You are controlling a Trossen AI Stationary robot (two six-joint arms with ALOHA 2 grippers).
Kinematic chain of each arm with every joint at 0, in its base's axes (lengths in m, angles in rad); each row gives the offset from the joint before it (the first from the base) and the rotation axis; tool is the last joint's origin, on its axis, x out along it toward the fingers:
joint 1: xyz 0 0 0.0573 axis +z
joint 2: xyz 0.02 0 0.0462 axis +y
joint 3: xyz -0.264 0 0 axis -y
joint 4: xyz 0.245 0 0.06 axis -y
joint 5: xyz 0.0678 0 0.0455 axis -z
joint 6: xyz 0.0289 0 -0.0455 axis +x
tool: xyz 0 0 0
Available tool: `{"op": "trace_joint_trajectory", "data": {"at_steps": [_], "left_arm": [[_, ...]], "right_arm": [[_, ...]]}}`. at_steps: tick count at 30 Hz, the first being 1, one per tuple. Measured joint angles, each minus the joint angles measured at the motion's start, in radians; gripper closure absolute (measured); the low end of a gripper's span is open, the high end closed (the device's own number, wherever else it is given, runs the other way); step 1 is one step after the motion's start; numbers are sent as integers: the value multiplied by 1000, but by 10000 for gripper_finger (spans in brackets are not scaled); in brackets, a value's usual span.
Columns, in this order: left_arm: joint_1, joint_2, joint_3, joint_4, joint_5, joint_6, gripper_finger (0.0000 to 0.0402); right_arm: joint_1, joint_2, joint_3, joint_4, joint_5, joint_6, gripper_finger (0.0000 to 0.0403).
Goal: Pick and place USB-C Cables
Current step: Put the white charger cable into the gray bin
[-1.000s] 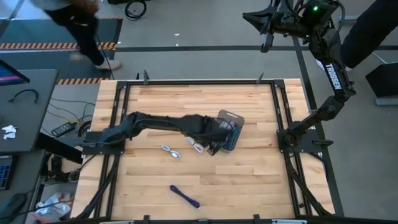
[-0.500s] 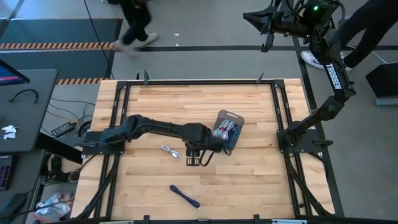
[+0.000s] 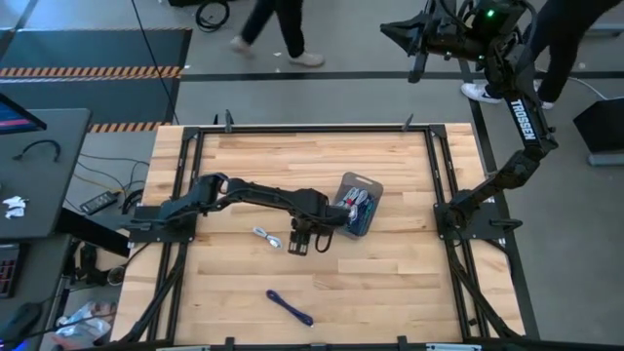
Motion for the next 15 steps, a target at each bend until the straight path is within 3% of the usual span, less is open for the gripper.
{"op": "trace_joint_trajectory", "data": {"at_steps": [7,15], "left_arm": [[10,1,-106,65,3,62,235],[34,-9,-69,47,2,60,234]], "right_arm": [[0,0,0,-3,10,8,399],[0,1,0,-3,38,27,399]]}}
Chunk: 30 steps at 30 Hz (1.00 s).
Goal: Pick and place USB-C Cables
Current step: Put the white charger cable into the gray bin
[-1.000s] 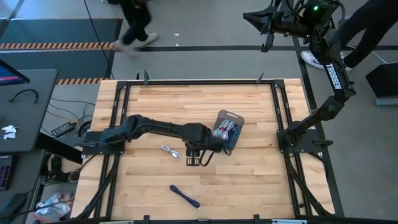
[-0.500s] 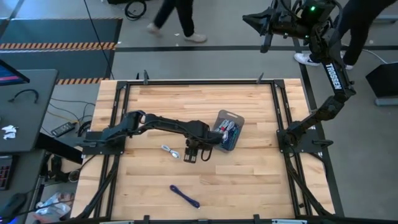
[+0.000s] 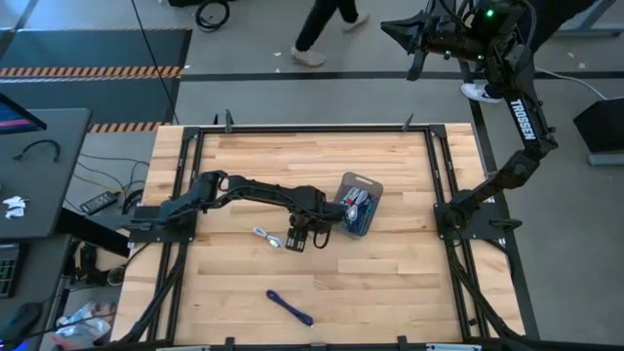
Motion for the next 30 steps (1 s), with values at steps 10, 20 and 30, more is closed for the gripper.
{"op": "trace_joint_trajectory", "data": {"at_steps": [10,20,30], "left_arm": [[10,-8,71,34,11,31,234],[31,-3,74,49,11,149,234],[88,-2,74,49,12,179,234]], "right_arm": [[0,0,0,0,20,18,399],[0,0,0,0,20,22,399],[0,0,0,0,20,22,399]]}}
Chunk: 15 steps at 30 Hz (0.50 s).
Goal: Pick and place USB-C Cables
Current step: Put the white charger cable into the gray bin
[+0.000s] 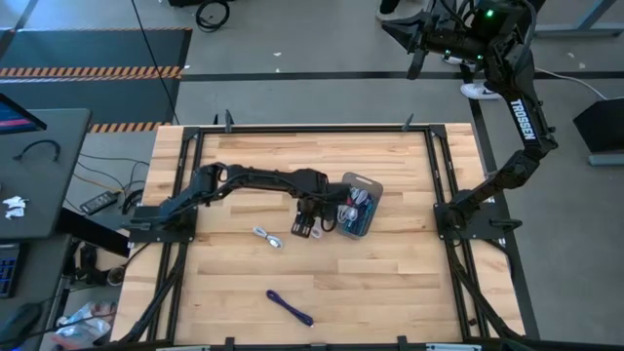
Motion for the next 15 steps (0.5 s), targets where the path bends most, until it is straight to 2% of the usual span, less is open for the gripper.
{"op": "trace_joint_trajectory", "data": {"at_steps": [9,15], "left_arm": [[-15,0,-1,0,14,4,234],[-15,2,-88,43,15,9,234]], "right_arm": [[0,0,0,0,0,0,399],[0,0,0,0,0,0,399]]}}
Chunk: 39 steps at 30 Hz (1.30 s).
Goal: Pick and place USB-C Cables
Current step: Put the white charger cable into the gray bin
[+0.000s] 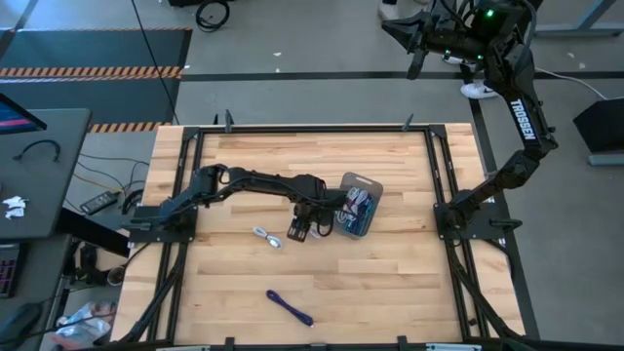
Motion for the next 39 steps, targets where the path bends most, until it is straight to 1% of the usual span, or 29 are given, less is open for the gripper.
{"op": "trace_joint_trajectory", "data": {"at_steps": [5,9,12,16,17,18,21,24,29,31,34,35,37,39], "left_arm": [[-2,-4,-68,47,-3,-16,234],[3,-5,-75,78,-15,-101,244],[6,-6,-71,84,-30,-181,278],[10,-6,-42,48,-32,-262,357],[10,-6,-28,22,-31,-285,375],[9,-6,-11,-5,-31,-306,382],[-1,-6,56,-70,-32,-342,381],[-18,-6,166,-146,-32,-380,382],[-28,-7,379,-151,-30,-504,383],[-19,-9,462,-116,-50,-575,383],[-7,-9,560,-59,-108,-687,383],[-2,-11,576,-22,-124,-734,383],[7,-25,562,94,-144,-833,383],[8,-28,546,158,-152,-915,383]], "right_arm": [[0,0,0,0,0,0,399],[0,0,0,1,0,0,399],[0,0,0,0,0,0,399],[0,0,0,0,0,3,399],[0,0,0,0,0,3,399],[0,0,0,1,0,3,399],[0,0,0,1,0,3,399],[0,0,0,1,0,2,399],[0,0,0,0,0,0,399],[0,0,0,1,0,0,399],[0,0,0,0,0,0,399],[0,0,0,0,0,0,399],[0,0,0,0,1,0,399],[0,0,0,0,0,0,399]]}}
